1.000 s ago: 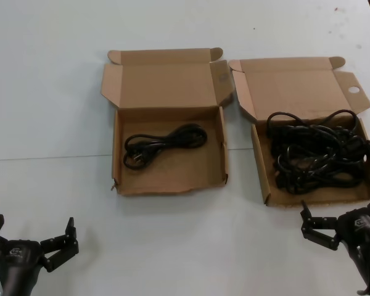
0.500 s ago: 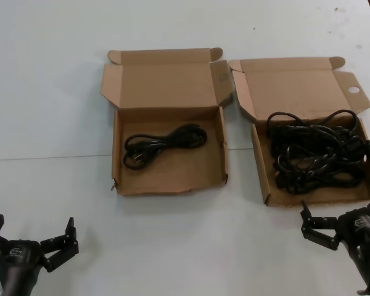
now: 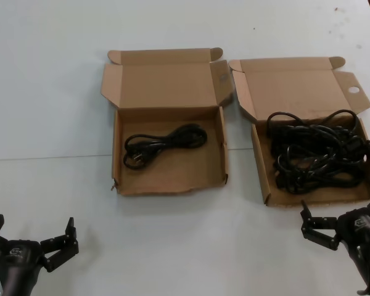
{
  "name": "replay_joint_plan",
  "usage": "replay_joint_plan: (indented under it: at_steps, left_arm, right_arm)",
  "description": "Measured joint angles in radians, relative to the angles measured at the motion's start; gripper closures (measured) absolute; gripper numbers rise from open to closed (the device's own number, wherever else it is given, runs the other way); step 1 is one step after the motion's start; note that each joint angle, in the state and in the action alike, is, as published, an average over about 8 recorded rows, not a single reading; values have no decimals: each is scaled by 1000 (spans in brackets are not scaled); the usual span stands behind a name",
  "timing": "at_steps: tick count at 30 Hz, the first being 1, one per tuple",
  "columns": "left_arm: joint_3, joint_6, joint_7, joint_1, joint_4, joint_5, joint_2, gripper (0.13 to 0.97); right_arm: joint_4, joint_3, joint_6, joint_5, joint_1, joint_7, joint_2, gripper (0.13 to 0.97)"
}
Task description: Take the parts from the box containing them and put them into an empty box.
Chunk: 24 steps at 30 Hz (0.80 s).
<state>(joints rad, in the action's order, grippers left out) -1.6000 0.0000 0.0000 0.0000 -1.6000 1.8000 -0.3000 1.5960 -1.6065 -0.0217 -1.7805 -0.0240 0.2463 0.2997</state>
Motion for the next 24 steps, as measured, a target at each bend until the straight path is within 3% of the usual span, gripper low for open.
replay_joint_plan:
  at_steps: [24]
  left_arm:
    - [0, 0, 0, 0, 0, 0, 0, 132]
  right_arm:
    - [0, 0, 0, 0, 0, 0, 0, 129]
